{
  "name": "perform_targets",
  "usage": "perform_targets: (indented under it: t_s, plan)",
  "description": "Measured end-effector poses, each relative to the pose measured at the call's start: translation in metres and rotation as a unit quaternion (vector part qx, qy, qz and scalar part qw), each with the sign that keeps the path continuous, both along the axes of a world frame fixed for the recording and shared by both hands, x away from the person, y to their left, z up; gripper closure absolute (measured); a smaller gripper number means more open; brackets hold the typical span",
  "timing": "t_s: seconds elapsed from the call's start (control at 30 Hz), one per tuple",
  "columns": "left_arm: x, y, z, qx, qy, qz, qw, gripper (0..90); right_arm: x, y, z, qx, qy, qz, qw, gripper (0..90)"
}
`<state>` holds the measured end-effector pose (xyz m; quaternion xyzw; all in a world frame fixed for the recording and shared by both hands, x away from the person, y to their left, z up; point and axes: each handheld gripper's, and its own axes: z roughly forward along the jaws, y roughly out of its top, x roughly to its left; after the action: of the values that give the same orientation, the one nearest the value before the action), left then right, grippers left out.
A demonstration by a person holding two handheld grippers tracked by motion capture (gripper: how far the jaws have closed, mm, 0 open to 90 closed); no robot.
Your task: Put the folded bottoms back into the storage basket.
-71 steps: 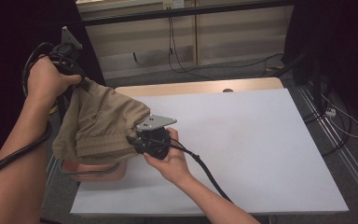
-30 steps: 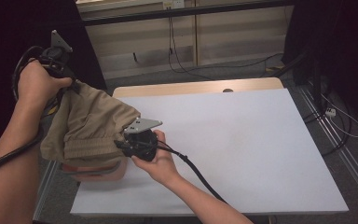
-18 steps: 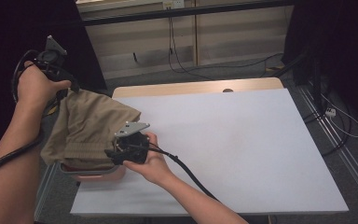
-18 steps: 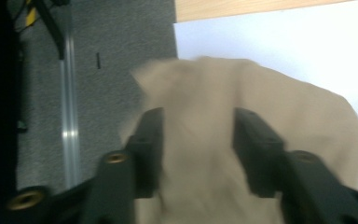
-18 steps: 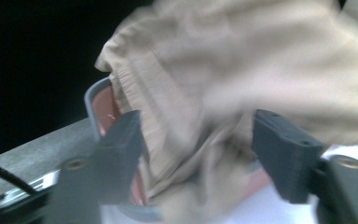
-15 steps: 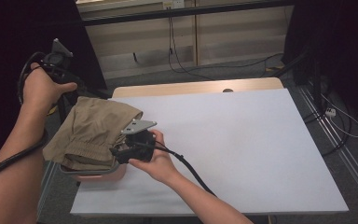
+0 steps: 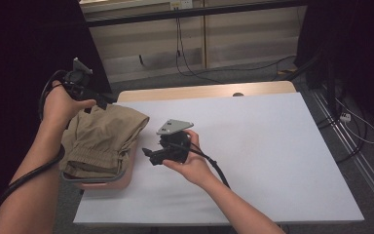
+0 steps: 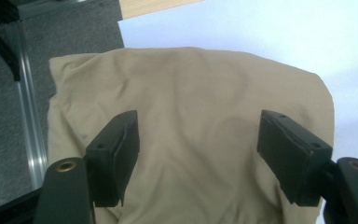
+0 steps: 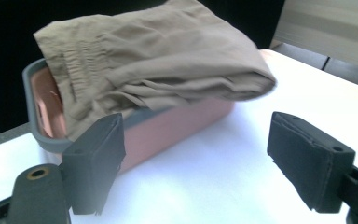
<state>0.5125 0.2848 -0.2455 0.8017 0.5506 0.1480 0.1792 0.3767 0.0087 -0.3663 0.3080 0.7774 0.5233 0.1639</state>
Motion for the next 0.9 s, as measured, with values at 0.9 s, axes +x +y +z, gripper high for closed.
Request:
perform_targets:
  t_s: [0.9]
  plan:
    - [-0.011,0.008,-0.05,-0.039,-0.009,-0.023,0.9989,34.6,-0.004,-0.094,-0.027,-0.02,0.013,-0.055,0.9982,17.7]
